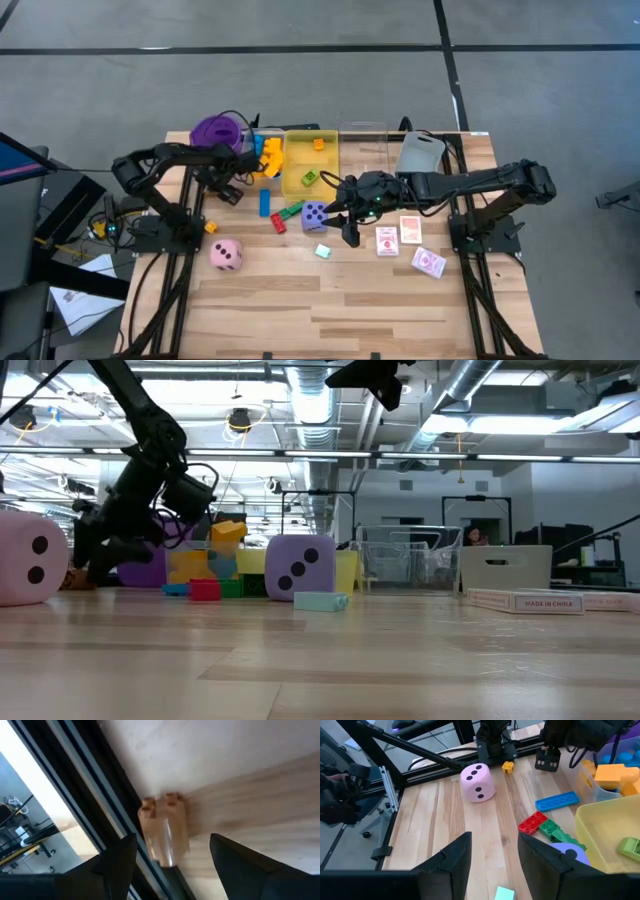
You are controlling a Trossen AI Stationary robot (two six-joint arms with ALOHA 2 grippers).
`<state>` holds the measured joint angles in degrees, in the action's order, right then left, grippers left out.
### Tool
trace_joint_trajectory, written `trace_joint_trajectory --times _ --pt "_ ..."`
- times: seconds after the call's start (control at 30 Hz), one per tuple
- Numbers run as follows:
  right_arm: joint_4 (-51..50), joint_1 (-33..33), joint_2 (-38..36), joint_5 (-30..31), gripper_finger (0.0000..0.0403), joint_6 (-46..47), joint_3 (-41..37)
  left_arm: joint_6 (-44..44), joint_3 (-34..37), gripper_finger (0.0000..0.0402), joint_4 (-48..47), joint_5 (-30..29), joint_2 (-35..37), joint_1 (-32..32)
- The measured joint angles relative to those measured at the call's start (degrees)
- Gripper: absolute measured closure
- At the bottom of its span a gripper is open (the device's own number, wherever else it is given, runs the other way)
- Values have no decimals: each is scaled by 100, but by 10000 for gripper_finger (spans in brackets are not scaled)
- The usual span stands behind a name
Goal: Pick & Place Toys
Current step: Put the brown four stud game piece into the yellow bin
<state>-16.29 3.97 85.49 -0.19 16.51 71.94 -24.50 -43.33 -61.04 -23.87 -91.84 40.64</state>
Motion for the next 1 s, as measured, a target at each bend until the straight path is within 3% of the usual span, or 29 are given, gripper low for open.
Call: trace_joint_trajectory --times 0.37,0.6,0.83,1.0 --pt "2 8 0 17 249 0 0 47 6 160 231 168 -6 -5" --pt "2 8 0 17 249 0 0 317 6 160 291 1173 -6 -4" --pt "2 8 0 17 249 0 0 631 10 160 311 2890 -6 -9" --pt "2 8 0 17 249 0 0 624 10 160 311 3008 -8 -20"
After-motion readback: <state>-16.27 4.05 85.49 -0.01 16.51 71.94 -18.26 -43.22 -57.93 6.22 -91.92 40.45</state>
